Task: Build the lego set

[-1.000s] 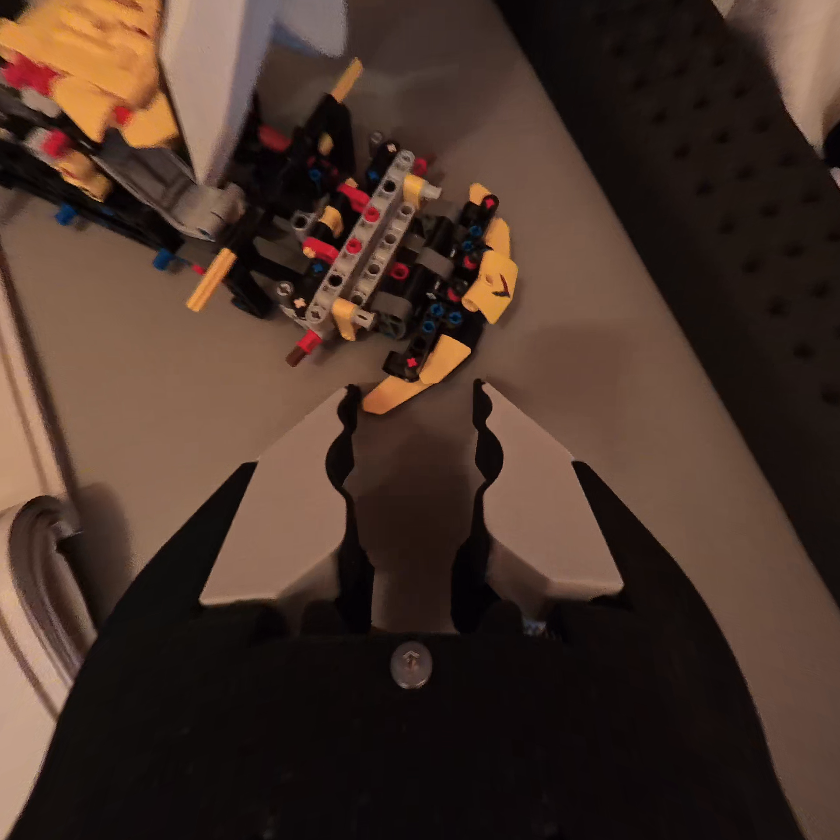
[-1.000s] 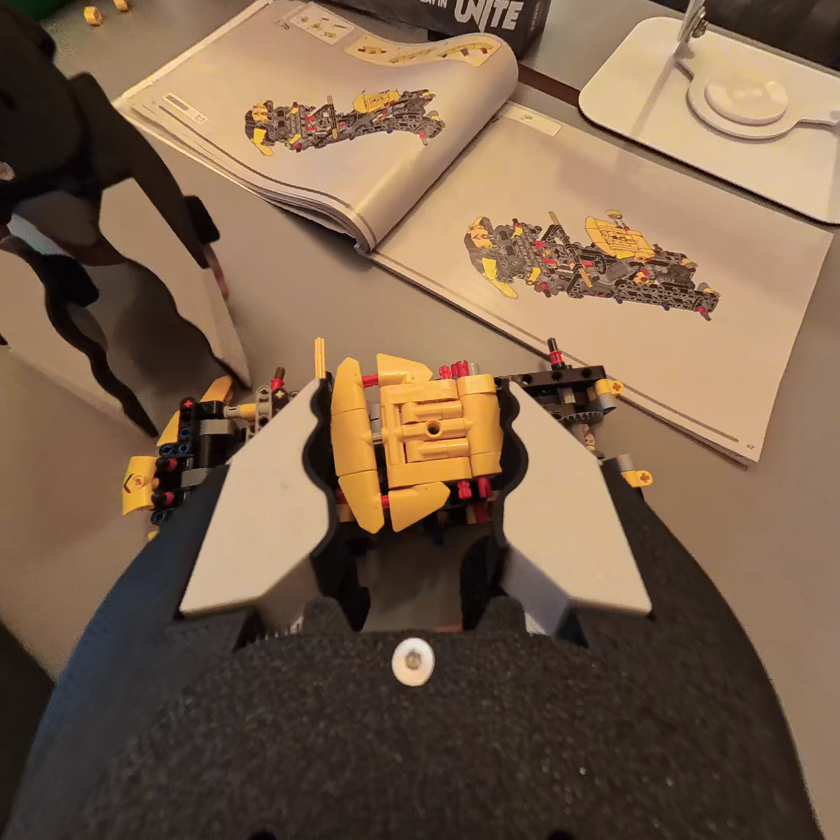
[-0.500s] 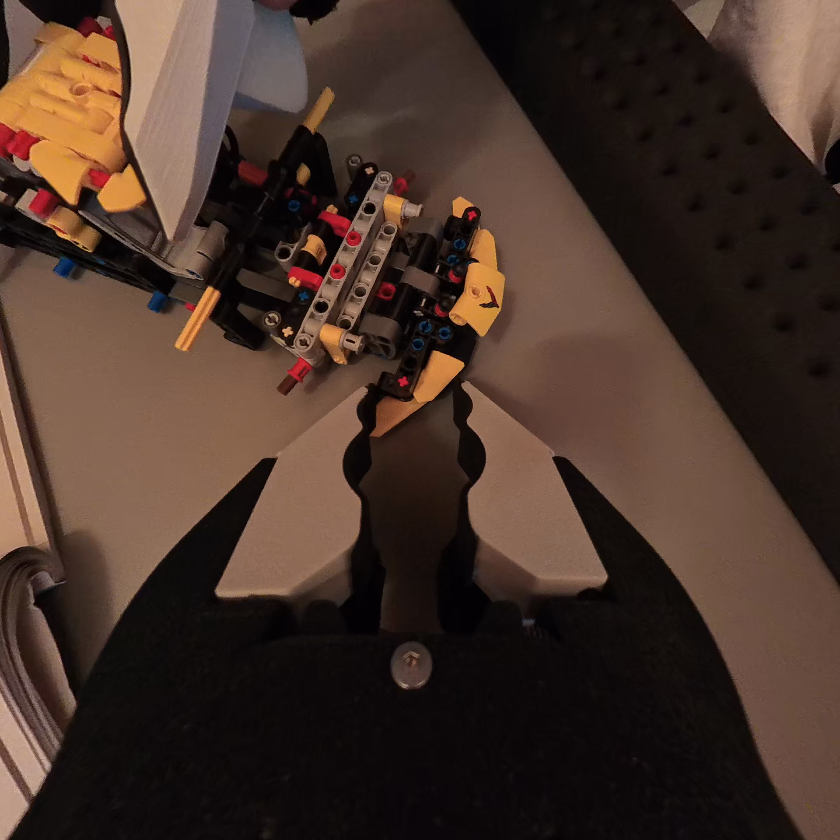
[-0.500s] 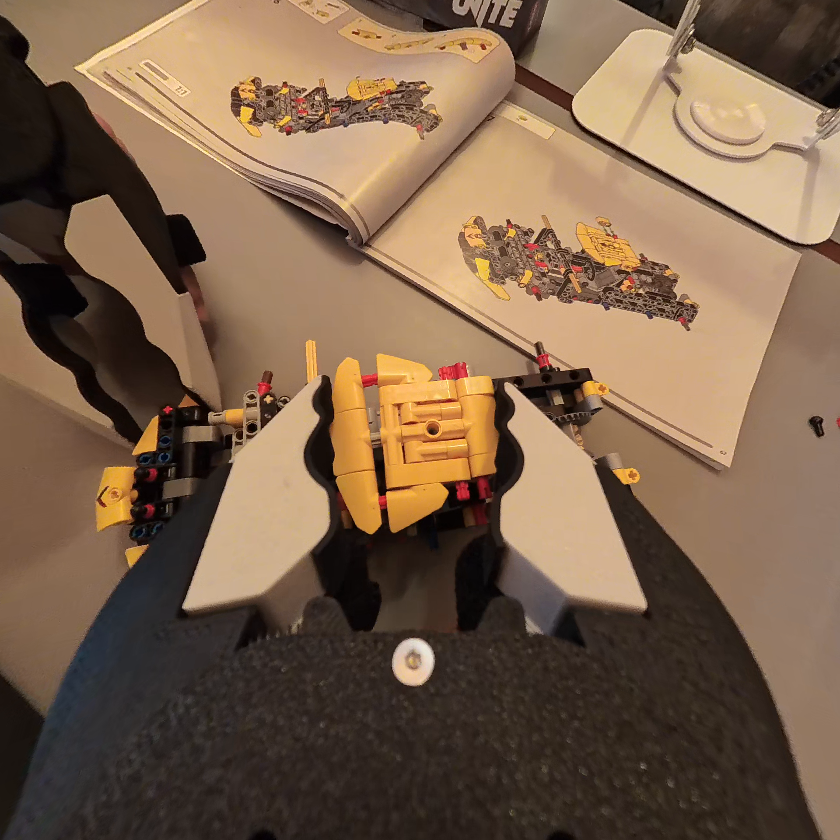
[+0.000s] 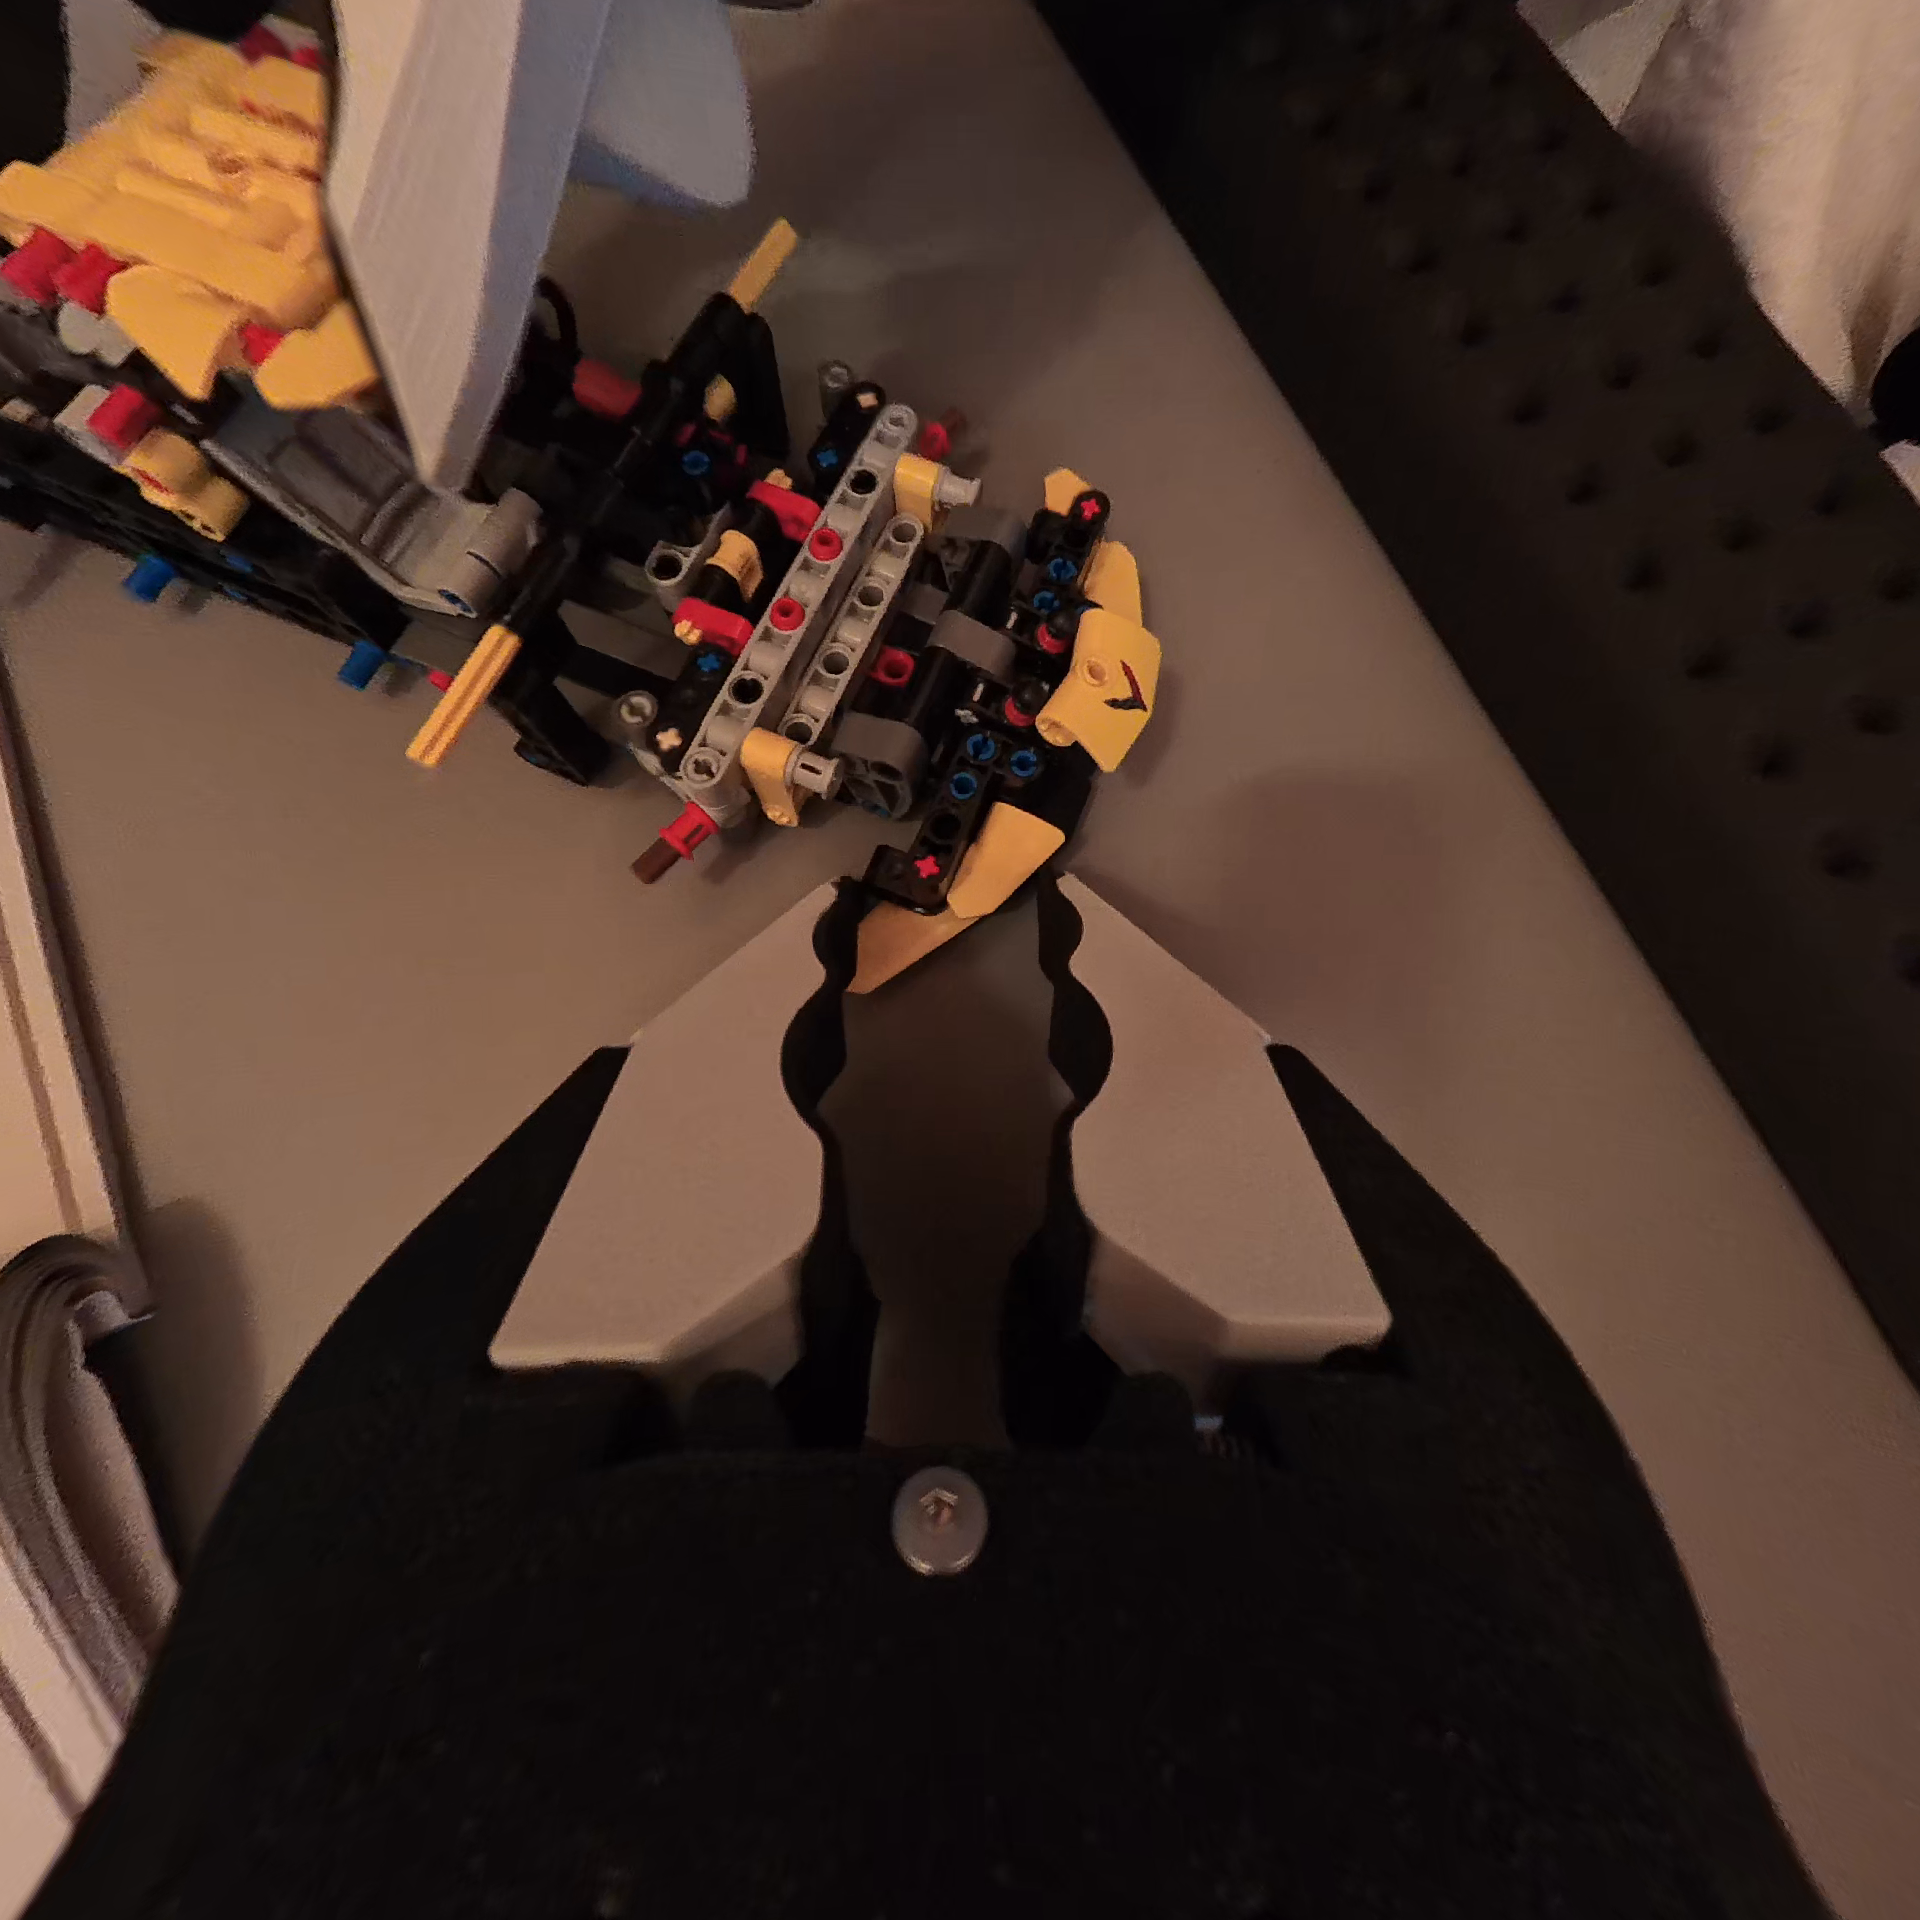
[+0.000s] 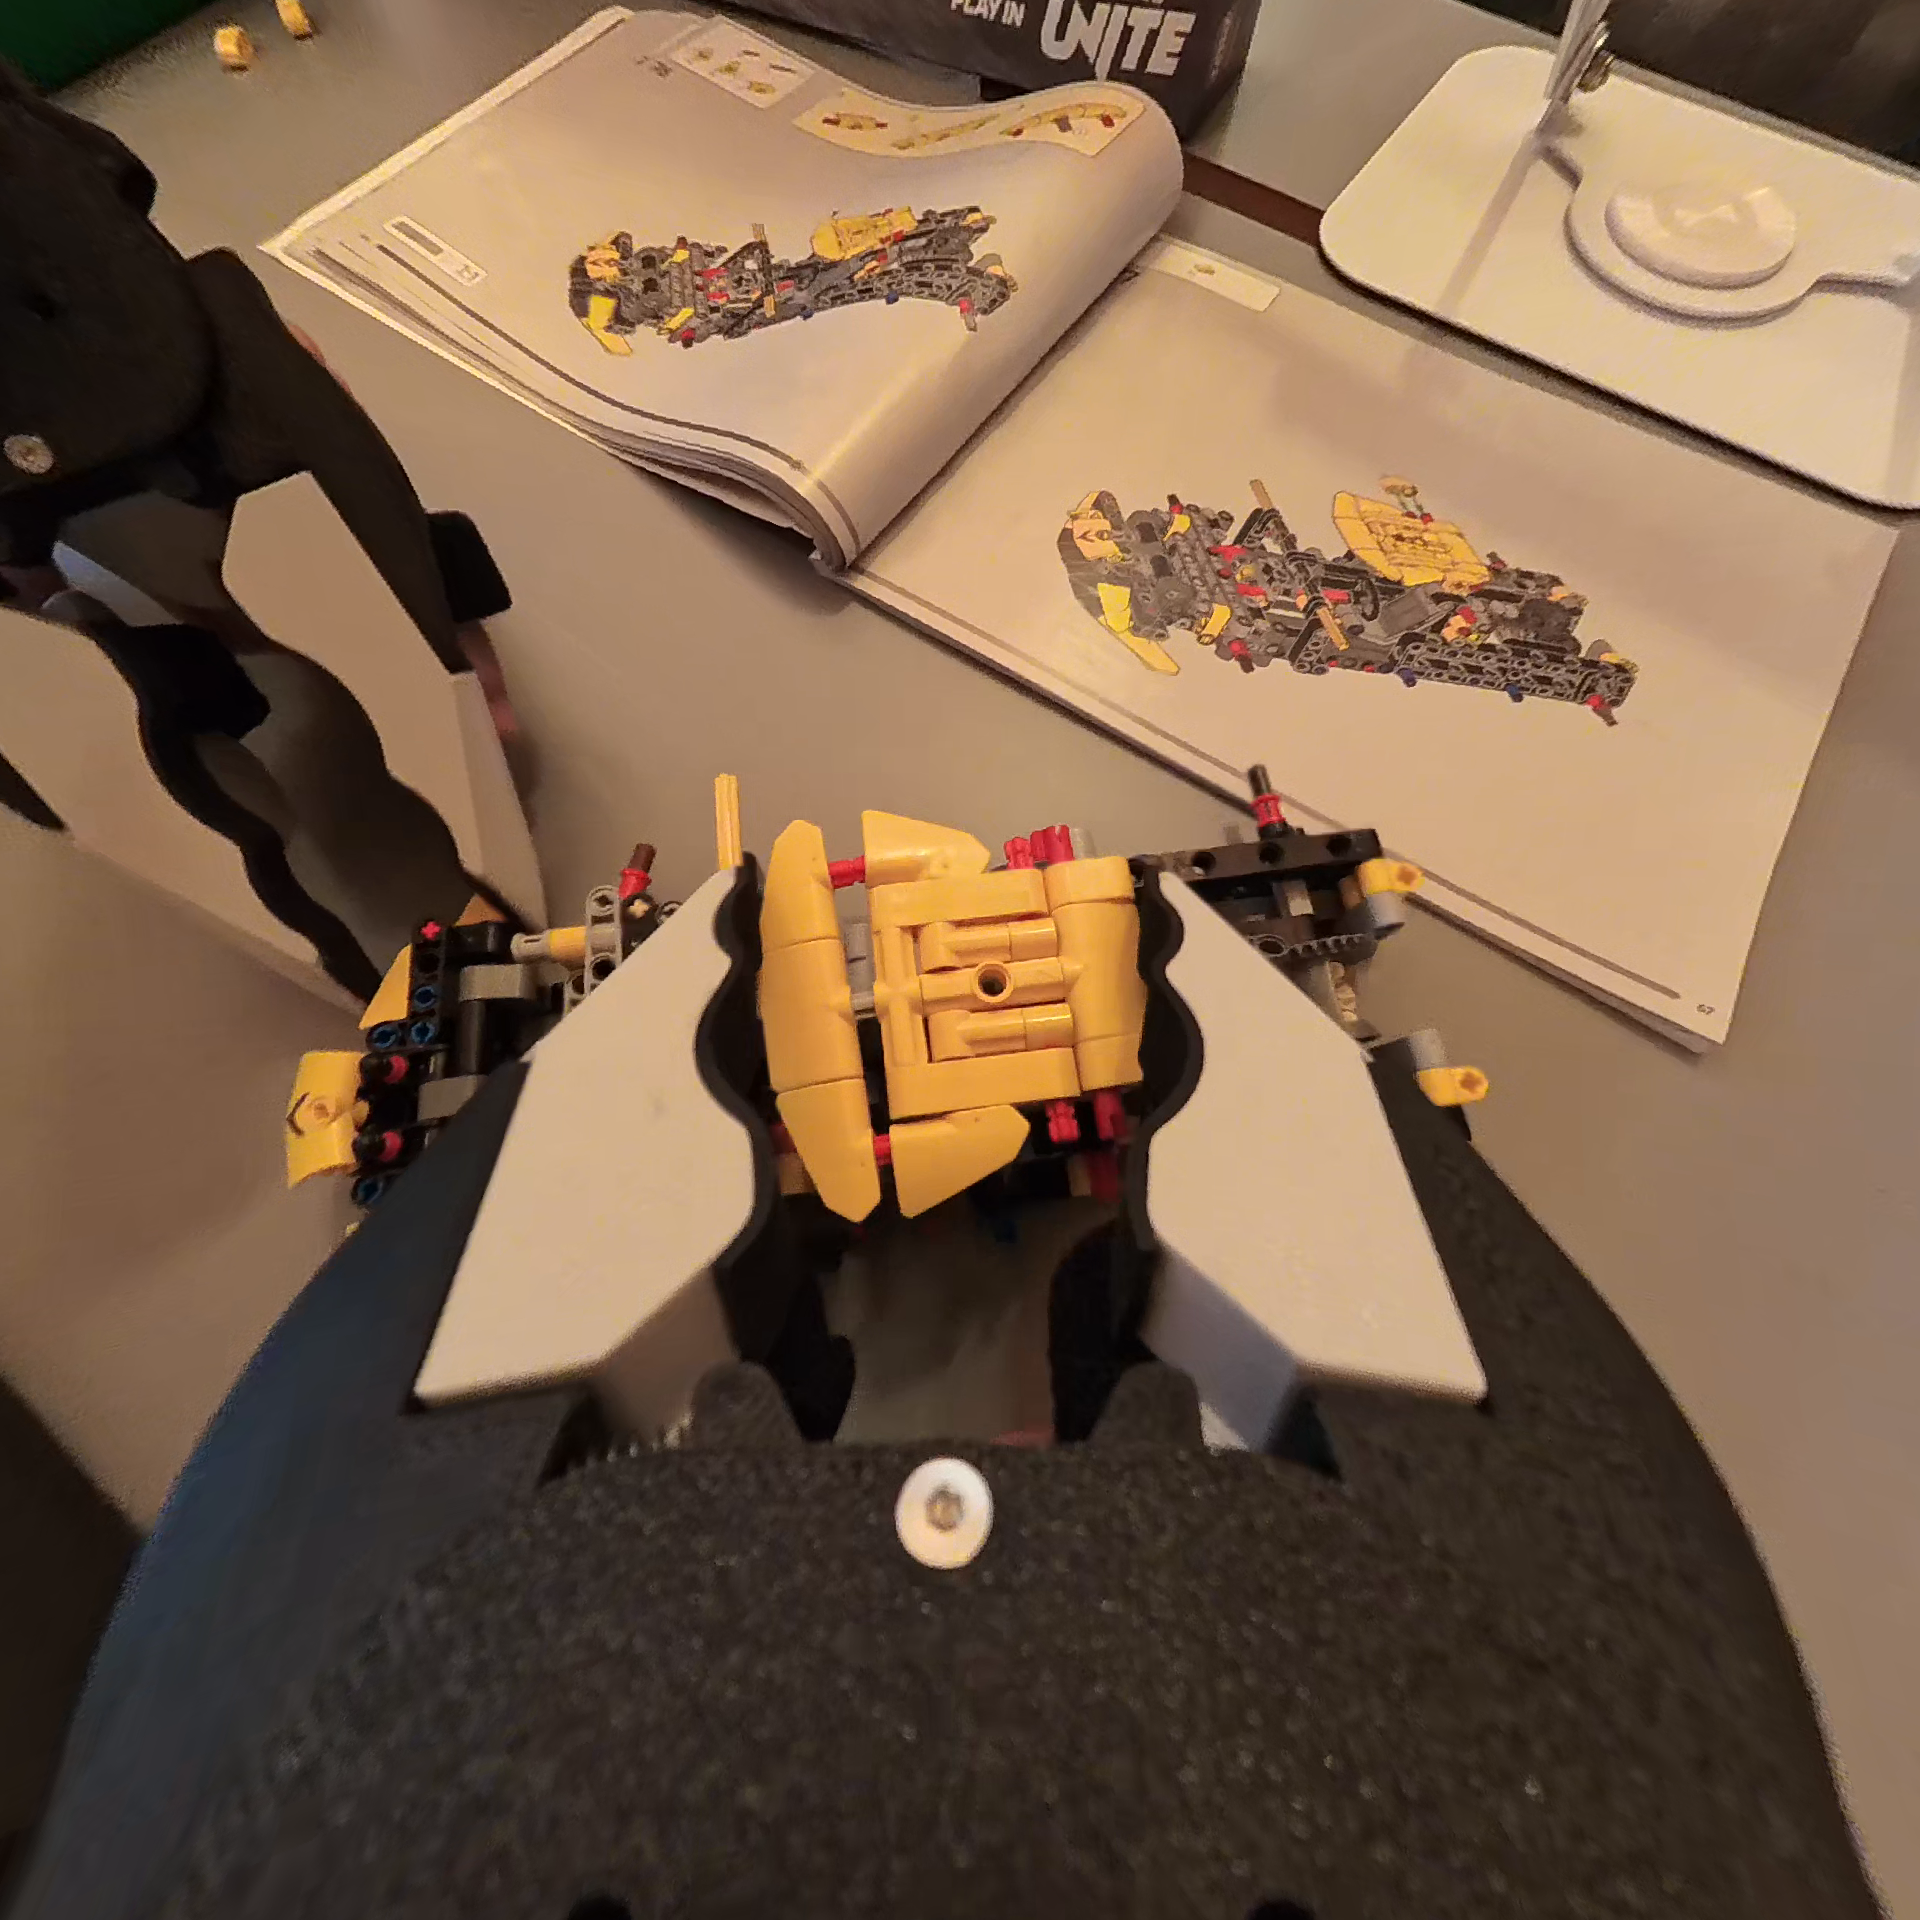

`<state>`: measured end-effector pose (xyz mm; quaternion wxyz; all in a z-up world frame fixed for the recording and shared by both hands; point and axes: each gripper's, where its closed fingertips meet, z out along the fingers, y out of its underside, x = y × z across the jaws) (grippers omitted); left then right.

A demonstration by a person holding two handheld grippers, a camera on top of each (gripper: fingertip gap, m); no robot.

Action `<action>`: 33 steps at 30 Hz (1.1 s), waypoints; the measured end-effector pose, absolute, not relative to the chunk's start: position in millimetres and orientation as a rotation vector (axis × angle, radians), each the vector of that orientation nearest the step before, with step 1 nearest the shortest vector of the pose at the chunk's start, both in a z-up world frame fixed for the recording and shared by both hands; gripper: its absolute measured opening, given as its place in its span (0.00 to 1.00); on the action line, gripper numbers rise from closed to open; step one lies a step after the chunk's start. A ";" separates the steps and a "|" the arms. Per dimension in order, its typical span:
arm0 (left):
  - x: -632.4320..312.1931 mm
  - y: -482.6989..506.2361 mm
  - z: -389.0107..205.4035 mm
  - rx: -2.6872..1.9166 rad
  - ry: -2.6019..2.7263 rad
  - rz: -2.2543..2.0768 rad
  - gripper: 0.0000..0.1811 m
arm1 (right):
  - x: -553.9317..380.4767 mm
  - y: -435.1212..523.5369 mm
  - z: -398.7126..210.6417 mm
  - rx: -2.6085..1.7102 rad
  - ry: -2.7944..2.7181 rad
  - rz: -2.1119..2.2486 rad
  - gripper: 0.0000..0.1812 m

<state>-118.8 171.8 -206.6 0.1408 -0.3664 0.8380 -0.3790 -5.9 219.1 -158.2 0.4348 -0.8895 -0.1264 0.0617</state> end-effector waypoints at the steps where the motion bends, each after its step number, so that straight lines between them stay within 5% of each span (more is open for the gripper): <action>1: -119.3 174.0 -203.8 -1.075 2.413 -1.109 0.19 | -6.4 217.1 -157.6 -2.207 -0.330 0.162 0.41; 6: -114.1 188.5 -164.3 -1.171 2.257 -1.325 0.20 | -4.4 202.3 -152.6 -2.158 -0.477 0.059 0.49; 10: -79.8 204.9 -148.5 -1.150 2.089 -1.227 0.20 | -7.0 188.3 -126.9 -1.996 -0.575 -0.137 0.23; 23: -33.8 205.2 -147.0 -1.525 1.863 -1.674 0.12 | -10.8 169.0 -145.3 -1.775 -0.963 -0.700 0.08; 33: -28.5 196.7 -139.0 -1.627 1.759 -1.876 0.00 | -6.0 172.5 -147.8 -1.883 -0.900 -0.551 0.04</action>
